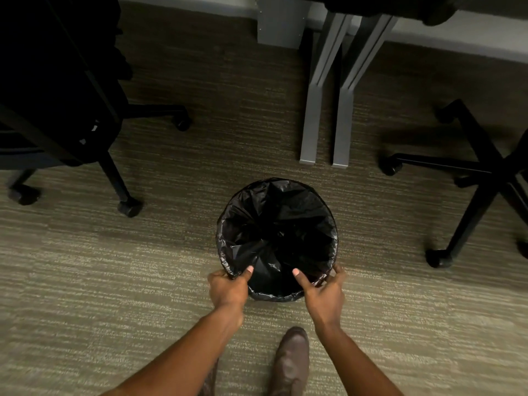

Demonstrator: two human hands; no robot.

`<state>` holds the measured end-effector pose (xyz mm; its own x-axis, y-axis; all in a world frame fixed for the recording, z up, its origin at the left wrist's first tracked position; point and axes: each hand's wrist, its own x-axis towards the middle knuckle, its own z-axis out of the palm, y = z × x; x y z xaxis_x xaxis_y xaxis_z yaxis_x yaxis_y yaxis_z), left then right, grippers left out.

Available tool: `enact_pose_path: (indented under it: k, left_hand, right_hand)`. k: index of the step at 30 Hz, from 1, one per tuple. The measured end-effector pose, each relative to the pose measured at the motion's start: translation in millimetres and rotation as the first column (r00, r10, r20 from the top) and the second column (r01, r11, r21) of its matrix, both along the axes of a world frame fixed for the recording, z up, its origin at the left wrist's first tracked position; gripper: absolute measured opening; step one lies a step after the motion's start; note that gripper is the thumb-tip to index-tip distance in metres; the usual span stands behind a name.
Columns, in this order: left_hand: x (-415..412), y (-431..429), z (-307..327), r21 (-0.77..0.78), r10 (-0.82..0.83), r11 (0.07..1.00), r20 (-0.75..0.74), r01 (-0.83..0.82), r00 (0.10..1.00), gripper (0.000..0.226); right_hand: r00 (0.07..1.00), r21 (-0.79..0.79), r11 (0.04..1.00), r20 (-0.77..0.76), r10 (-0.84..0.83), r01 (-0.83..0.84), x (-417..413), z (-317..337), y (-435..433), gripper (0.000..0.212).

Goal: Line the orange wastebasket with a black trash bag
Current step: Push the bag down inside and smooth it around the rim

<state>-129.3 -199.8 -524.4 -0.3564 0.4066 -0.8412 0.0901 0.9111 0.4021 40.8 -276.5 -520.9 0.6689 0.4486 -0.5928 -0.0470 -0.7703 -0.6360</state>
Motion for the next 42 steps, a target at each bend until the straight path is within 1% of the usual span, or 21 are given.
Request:
enact_pose_path:
  k: [3, 5, 7, 10, 12, 14, 16, 19, 20, 22, 24, 26, 27, 30, 32, 35, 37, 38, 40, 41, 42]
  left_hand:
    - [7, 4, -1, -0.072, 0.168, 0.984, 0.093, -0.162, 0.981, 0.023]
    - [8, 11, 1, -0.114, 0.264, 0.962, 0.162, -0.247, 0.951, 0.024]
    - [5, 15, 1, -0.144, 0.268, 0.959, 0.187, -0.243, 0.945, 0.03]
    - [0, 18, 1, -0.14, 0.242, 0.967, 0.268, -0.211, 0.932, 0.037]
    - [-5, 18, 2, -0.114, 0.221, 0.974, 0.322, -0.194, 0.921, 0.041]
    - [-11, 17, 2, -0.112, 0.186, 0.981, 0.345, -0.156, 0.92, 0.035]
    - [-15, 15, 4, -0.125, 0.119, 0.989, 0.297, -0.085, 0.948, 0.023]
    - [-14, 12, 3, -0.144, 0.031, 0.99, 0.146, -0.009, 0.989, 0.043]
    - [-13, 10, 3, -0.154, 0.027, 0.988, 0.135, -0.006, 0.991, 0.048]
    - [-9, 7, 5, -0.215, 0.056, 0.977, 0.176, -0.017, 0.983, 0.05]
    - [-2, 2, 5, -0.278, 0.115, 0.96, 0.258, -0.04, 0.959, 0.038]
    - [3, -1, 5, -0.301, 0.188, 0.949, 0.299, -0.095, 0.935, 0.022]
    - [6, -1, 3, -0.293, 0.229, 0.946, 0.314, -0.135, 0.922, 0.024]
    - [11, -1, -3, -0.241, 0.349, 0.931, 0.366, -0.275, 0.862, 0.032]
    - [9, -1, -8, -0.237, 0.395, 0.916, 0.398, -0.323, 0.828, 0.038]
    - [-1, 0, -15, -0.236, 0.367, 0.927, 0.405, -0.292, 0.837, 0.043]
    - [-9, 4, -15, -0.227, 0.347, 0.936, 0.448, -0.27, 0.824, 0.042]
    - [-13, 8, -16, -0.216, 0.338, 0.94, 0.489, -0.264, 0.804, 0.043]
    - [-21, 14, -19, -0.199, 0.332, 0.943, 0.61, -0.266, 0.719, 0.053]
    - [-25, 18, -22, -0.19, 0.325, 0.944, 0.678, -0.27, 0.659, 0.063]
    - [-29, 22, -26, -0.18, 0.312, 0.945, 0.74, -0.271, 0.595, 0.078]
  right_hand:
    - [0.986, -0.032, 0.99, -0.1, -0.137, 0.134, -7, -10, 7, 0.085]
    - [0.96, -0.037, 0.973, -0.162, -0.23, 0.227, -6, -16, 11, 0.076]
    - [0.937, -0.029, 0.961, -0.218, -0.273, 0.273, -3, -23, 11, 0.071]
    - [0.917, -0.007, 0.966, -0.314, -0.246, 0.257, 3, -28, 8, 0.069]
    - [0.866, 0.012, 0.955, -0.425, -0.264, 0.297, 10, -26, 6, 0.074]
    - [0.809, 0.015, 0.938, -0.511, -0.291, 0.347, 17, -23, 4, 0.079]
    - [0.824, -0.008, 0.946, -0.488, -0.288, 0.326, 20, -21, 1, 0.078]
    - [0.893, -0.07, 0.958, -0.349, -0.285, 0.278, 12, -19, -4, 0.082]
    - [0.897, -0.09, 0.954, -0.327, -0.298, 0.285, 7, -19, -5, 0.083]
    - [0.87, -0.111, 0.939, -0.354, -0.345, 0.327, -4, -18, -4, 0.083]
    - [0.842, -0.12, 0.927, -0.389, -0.374, 0.356, -12, -20, -1, 0.072]
    - [0.827, -0.106, 0.922, -0.413, -0.382, 0.372, -18, -23, 3, 0.054]
    - [0.815, -0.099, 0.918, -0.431, -0.387, 0.383, -20, -24, 4, 0.051]
    - [0.755, -0.073, 0.897, -0.512, -0.409, 0.436, -22, -30, 5, 0.054]
    - [0.705, -0.059, 0.887, -0.584, -0.404, 0.459, -18, -33, 2, 0.054]
    - [0.656, -0.077, 0.905, -0.664, -0.36, 0.418, -5, -35, -1, 0.057]
    - [0.633, -0.091, 0.93, -0.709, -0.312, 0.357, 4, -33, 0, 0.063]
    - [0.612, -0.096, 0.933, -0.731, -0.302, 0.346, 9, -32, 1, 0.062]
    - [0.544, -0.075, 0.935, -0.796, -0.266, 0.348, 19, -30, 6, 0.042]
    - [0.504, -0.043, 0.934, -0.832, -0.23, 0.355, 23, -29, 8, 0.041]
    - [0.468, -0.007, 0.927, -0.862, -0.196, 0.375, 28, -31, 8, 0.054]
